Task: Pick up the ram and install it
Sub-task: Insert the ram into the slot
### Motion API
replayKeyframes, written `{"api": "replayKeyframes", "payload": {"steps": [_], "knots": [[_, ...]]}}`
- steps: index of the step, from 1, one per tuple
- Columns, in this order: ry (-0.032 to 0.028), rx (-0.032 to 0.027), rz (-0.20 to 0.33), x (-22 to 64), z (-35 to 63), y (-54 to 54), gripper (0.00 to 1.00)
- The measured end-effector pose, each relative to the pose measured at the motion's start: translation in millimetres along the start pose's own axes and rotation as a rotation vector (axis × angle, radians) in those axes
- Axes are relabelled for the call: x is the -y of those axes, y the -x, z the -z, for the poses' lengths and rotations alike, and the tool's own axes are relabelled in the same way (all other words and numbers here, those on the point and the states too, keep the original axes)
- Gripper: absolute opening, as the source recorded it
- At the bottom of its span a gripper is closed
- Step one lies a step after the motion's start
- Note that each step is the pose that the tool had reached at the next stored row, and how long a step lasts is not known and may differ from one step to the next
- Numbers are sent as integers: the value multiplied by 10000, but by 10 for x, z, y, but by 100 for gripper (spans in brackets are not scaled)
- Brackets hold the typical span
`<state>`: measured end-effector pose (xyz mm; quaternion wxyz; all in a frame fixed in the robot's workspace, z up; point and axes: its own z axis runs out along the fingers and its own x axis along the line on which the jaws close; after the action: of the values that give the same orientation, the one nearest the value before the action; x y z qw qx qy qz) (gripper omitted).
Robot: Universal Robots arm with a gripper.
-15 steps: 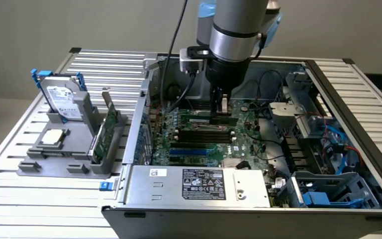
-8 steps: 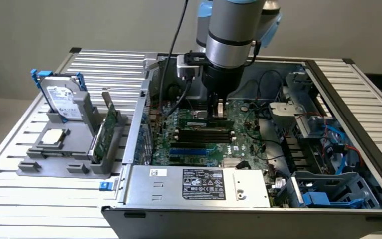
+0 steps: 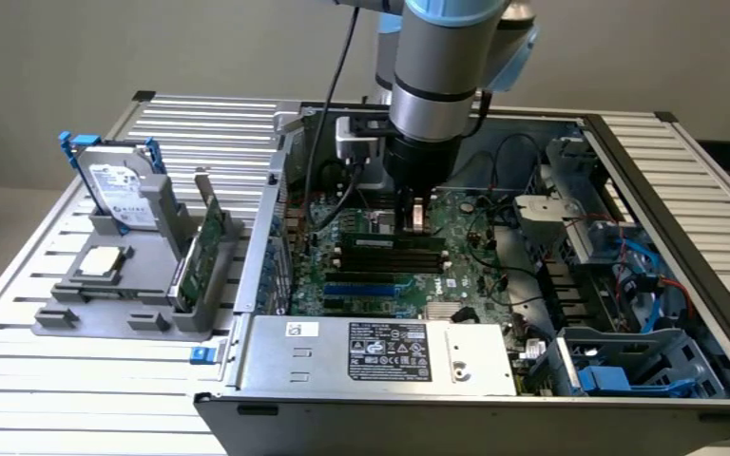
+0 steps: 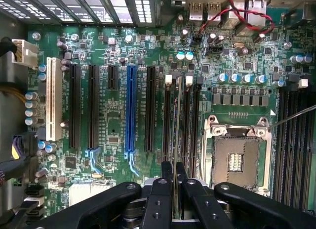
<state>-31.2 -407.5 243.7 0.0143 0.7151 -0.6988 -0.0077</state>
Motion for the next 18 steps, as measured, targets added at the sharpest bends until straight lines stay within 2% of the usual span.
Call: {"api": "replayKeyframes", "payload": {"steps": [4,6,9,10,18], "knots": [[-105,-10,-1,2,-67,9,14],[-192,-26,-1,1,-91,12,14],[-372,-57,-3,-13,-123,14,14],[-399,-59,-4,-22,-130,14,14],[-400,-58,-4,-30,-148,15,14]]}}
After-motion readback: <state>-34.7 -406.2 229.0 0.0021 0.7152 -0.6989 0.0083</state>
